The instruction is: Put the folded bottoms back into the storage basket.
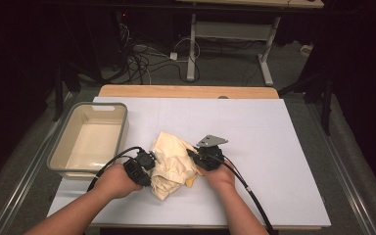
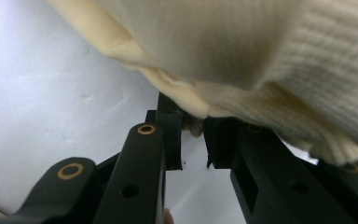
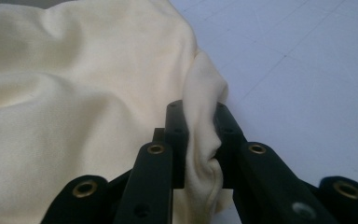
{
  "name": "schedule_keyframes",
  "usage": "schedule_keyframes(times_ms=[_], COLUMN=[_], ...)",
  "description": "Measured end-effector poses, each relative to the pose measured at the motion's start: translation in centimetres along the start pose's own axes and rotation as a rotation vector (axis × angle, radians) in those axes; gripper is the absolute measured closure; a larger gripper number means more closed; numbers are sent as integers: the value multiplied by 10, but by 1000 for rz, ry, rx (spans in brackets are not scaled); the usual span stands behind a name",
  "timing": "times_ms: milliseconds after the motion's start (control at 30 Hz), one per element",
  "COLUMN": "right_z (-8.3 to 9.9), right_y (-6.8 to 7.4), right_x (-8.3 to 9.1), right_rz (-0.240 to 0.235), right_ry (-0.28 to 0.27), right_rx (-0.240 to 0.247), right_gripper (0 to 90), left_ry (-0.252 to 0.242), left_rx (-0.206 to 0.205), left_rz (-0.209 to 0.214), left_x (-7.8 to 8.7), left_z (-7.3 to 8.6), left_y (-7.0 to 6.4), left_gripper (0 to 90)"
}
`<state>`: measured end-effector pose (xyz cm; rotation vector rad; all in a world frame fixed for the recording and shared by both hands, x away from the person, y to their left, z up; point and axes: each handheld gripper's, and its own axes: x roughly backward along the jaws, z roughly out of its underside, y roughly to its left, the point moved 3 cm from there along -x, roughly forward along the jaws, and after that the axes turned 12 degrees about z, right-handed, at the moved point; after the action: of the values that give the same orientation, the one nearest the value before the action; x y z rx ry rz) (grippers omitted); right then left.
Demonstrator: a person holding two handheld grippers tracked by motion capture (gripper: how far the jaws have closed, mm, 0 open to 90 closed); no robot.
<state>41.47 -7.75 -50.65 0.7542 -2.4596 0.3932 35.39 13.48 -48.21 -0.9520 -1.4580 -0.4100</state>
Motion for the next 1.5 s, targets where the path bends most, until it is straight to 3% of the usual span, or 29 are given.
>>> schedule_keyframes(times_ms=[167, 533, 1000, 1200, 1500], right_z=[0, 0, 0, 0, -3], right_y=[0, 0, 0, 2, -2], right_x=[0, 0, 3, 3, 8], right_rz=[-4, 3, -1, -1, -6], right_ry=[4, -1, -28, -32, -26], right_rx=[-9, -6, -4, 17, -44], right_gripper=[820, 823, 824, 823, 825], left_ry=[27, 16, 63, 59, 59], left_rx=[-7, -21, -16, -12, -9], left_rz=[-5, -35, -28, -4, 5], left_x=[0, 0, 12, 19, 28], left_z=[-3, -1, -10, -12, -16], left_y=[-1, -4, -7, -5, -3], left_gripper=[767, 771, 770, 771, 770])
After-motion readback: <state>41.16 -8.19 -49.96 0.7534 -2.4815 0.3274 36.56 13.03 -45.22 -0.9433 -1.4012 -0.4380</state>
